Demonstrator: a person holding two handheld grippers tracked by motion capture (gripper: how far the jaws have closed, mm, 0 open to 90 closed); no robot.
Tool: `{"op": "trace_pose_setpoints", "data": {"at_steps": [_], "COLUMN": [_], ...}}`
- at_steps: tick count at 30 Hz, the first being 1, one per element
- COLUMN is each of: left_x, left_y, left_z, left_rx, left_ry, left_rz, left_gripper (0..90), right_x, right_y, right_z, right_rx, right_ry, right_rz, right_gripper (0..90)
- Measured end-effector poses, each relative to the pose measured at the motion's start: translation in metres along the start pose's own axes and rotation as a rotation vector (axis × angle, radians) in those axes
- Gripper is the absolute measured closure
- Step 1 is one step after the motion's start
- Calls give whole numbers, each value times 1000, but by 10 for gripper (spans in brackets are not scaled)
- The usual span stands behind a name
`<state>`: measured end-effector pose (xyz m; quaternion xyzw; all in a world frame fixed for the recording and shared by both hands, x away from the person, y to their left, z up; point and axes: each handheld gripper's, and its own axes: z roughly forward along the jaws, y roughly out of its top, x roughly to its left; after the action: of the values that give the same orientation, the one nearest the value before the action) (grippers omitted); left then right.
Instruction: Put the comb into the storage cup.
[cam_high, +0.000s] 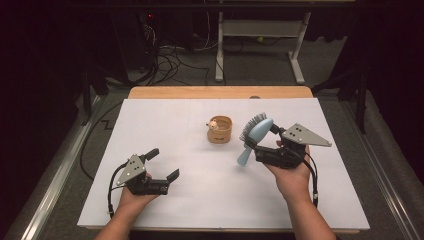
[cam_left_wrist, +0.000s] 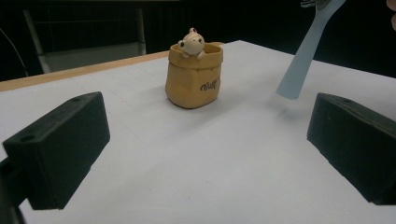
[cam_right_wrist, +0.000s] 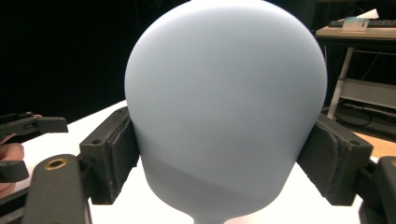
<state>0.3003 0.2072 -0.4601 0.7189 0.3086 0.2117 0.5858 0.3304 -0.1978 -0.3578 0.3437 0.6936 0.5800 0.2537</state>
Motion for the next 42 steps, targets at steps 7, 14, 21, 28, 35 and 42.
{"op": "trace_pose_setpoints", "data": {"at_steps": [7, 14, 21, 28, 35, 42], "left_x": [0, -1, -2, -1, -2, -1], "left_y": [0, 0, 0, 1, 1, 1], "left_z": [0, 0, 0, -2, -1, -2], "left_rx": [2, -2, 0, -4, -6, -4], "left_ry": [2, -9, -16, -20, -26, -25], "left_rz": [7, 0, 5, -7, -6, -5], "left_gripper": [0, 0, 0, 0, 0, 0], "right_x": [-8, -12, -13, -13, -13, -15], "right_y": [0, 5, 11, 19, 25, 33], "right_z": [2, 8, 14, 21, 26, 31], "right_rx": [-6, -19, -29, -39, -50, -63], "right_ry": [-18, -25, -27, -28, -28, -33], "right_rz": [12, 15, 13, 14, 9, 15], "right_gripper": [208, 208, 208, 208, 208, 208]}}
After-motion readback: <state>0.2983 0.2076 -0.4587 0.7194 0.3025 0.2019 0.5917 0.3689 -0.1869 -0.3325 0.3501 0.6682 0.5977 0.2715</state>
